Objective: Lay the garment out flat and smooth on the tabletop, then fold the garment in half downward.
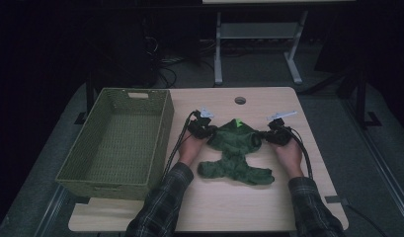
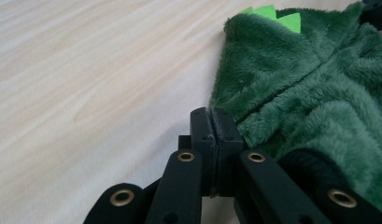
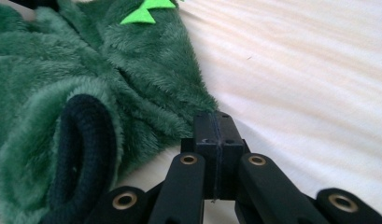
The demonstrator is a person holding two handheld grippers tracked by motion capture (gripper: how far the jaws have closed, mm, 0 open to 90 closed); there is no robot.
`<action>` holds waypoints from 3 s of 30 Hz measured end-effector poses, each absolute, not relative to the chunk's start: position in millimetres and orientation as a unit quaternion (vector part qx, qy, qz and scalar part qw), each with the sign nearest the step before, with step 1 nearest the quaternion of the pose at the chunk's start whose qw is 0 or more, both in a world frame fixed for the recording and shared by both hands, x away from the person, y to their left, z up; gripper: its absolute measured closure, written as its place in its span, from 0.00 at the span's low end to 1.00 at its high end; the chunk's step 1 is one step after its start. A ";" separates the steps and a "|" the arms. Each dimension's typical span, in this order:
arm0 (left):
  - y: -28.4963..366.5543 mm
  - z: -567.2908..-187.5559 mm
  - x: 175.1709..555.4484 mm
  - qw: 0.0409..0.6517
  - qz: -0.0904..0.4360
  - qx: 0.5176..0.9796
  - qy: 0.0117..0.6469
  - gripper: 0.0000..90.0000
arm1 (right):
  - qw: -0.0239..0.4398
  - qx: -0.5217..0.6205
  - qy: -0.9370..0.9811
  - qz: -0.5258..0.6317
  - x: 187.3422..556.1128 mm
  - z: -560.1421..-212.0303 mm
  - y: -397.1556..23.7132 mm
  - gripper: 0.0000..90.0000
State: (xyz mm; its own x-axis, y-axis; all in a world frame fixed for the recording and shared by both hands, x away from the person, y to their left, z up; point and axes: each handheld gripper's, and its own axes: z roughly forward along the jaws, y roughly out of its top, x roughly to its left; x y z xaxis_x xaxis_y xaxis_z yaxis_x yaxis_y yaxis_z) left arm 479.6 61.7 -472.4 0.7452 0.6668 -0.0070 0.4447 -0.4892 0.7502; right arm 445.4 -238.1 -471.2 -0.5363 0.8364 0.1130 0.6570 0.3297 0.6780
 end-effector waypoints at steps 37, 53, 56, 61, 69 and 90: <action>104.9 -439.1 329.5 0.415 0.114 0.854 0.293 0.24 | 0.127 0.423 0.800 0.407 367.3 -425.3 -210.3 0.58; 120.9 -465.5 275.2 0.393 0.132 0.861 0.296 0.16 | 0.102 0.364 0.821 0.427 342.6 -419.7 -163.3 0.73; 124.4 -468.6 271.8 0.381 0.137 0.865 0.297 0.16 | 0.100 0.352 0.827 0.426 339.8 -420.2 -153.7 0.73; 129.9 -473.7 267.7 0.375 0.138 0.867 0.298 0.16 | 0.089 0.337 0.835 0.427 334.0 -419.4 -133.1 0.73; 129.9 -477.7 267.8 0.370 0.129 0.871 0.297 0.14 | 0.071 0.316 0.850 0.414 329.7 -424.4 -99.5 0.75; 132.6 -477.3 265.0 0.368 0.124 0.875 0.291 0.14 | 0.080 0.305 0.884 0.345 337.8 -461.4 -36.5 0.80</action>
State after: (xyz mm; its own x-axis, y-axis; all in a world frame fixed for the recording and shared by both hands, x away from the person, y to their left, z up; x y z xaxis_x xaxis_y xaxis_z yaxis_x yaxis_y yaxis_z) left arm 265.0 132.6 -477.3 0.8004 0.5995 0.0031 0.4170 -0.5605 0.7155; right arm 337.8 -36.5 -461.4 -0.8017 0.5938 0.0690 0.4835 0.5763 0.6589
